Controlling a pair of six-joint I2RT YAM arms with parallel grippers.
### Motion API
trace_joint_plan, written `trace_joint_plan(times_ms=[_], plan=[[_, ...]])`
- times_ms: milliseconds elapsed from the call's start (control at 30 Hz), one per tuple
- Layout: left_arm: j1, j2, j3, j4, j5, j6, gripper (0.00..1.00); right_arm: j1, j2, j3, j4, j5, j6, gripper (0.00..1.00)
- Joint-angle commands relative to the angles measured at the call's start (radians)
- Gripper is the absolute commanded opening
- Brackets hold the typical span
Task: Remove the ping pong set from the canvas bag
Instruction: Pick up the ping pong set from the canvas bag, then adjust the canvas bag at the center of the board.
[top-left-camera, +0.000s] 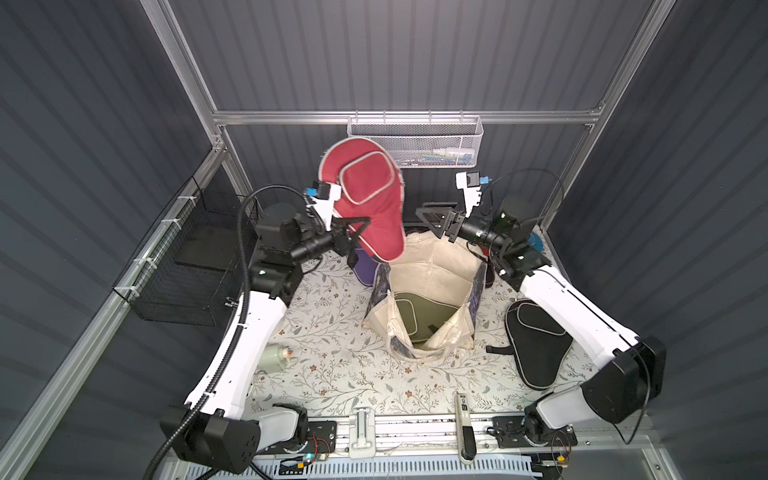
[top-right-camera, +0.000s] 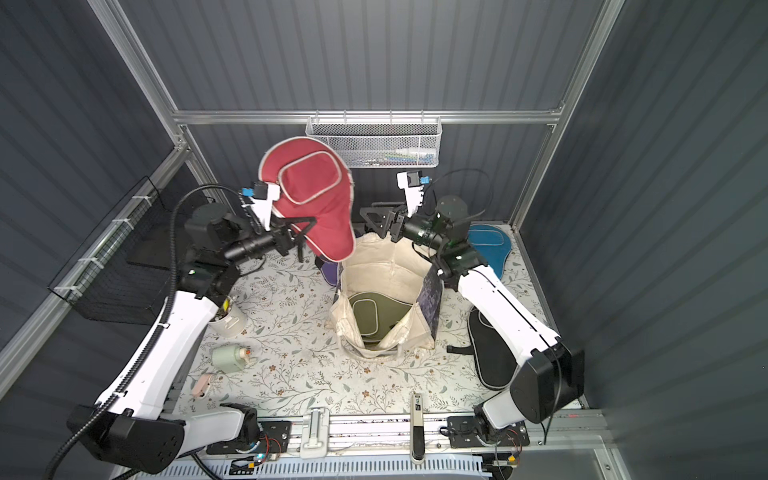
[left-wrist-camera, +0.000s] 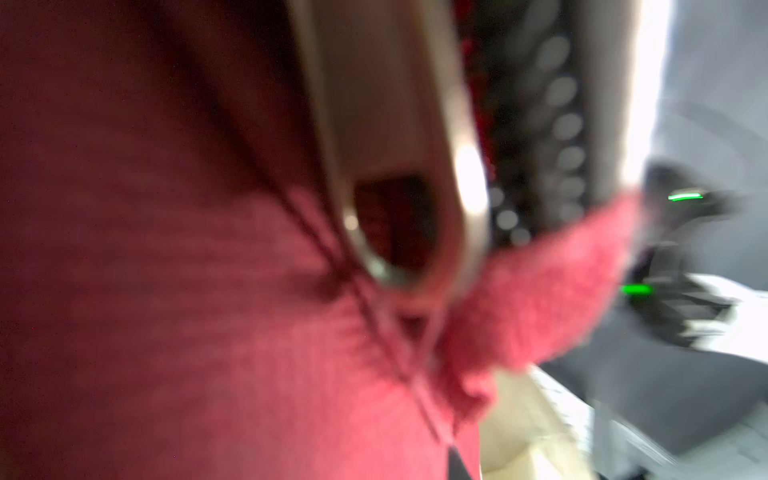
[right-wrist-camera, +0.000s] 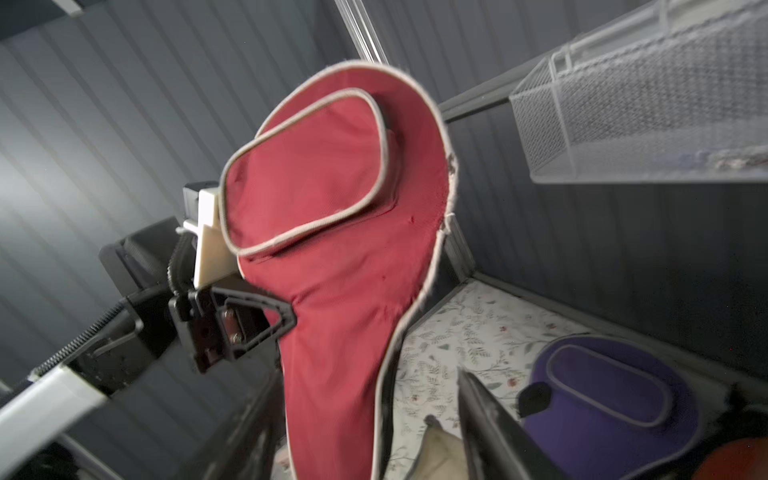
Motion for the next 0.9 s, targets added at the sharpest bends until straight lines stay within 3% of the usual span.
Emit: trace_joint_plan(times_ms=[0,67,200,367,633,700,867], plan=[[0.087,0.021,0.134,-0.301,-0.176,0.157,0.00,-0.005,0.003,0.112,-0.615,0.052,-0.358,0.82],[0.113,0.064,0.189,-0.387,-0.240,0.195,0.00,0.008,-0.003,0.127,-0.669,0.065,-0.365,0.86],[0.157,0.129,0.198,-0.427,-0.249,0.213,0.00,0.082,-0.010,0.089,-0.690,0.144,-0.354,0.91],[0.172,0.176,0.122,-0.387,-0.249,0.227,0.00,0.170,0.040,0.040,-0.615,0.183,-0.275,0.91],[0.176,0.303,0.026,-0.264,-0.249,0.247,0.00,0.227,0.203,0.126,-0.587,0.239,-0.213,0.88],[0.176,0.335,0.008,-0.220,-0.243,0.249,0.00,0.231,0.239,0.146,-0.597,0.246,-0.208,0.80],[0.175,0.417,-0.013,-0.153,-0.249,0.285,0.00,0.233,0.223,0.113,-0.601,0.221,-0.217,0.29]])
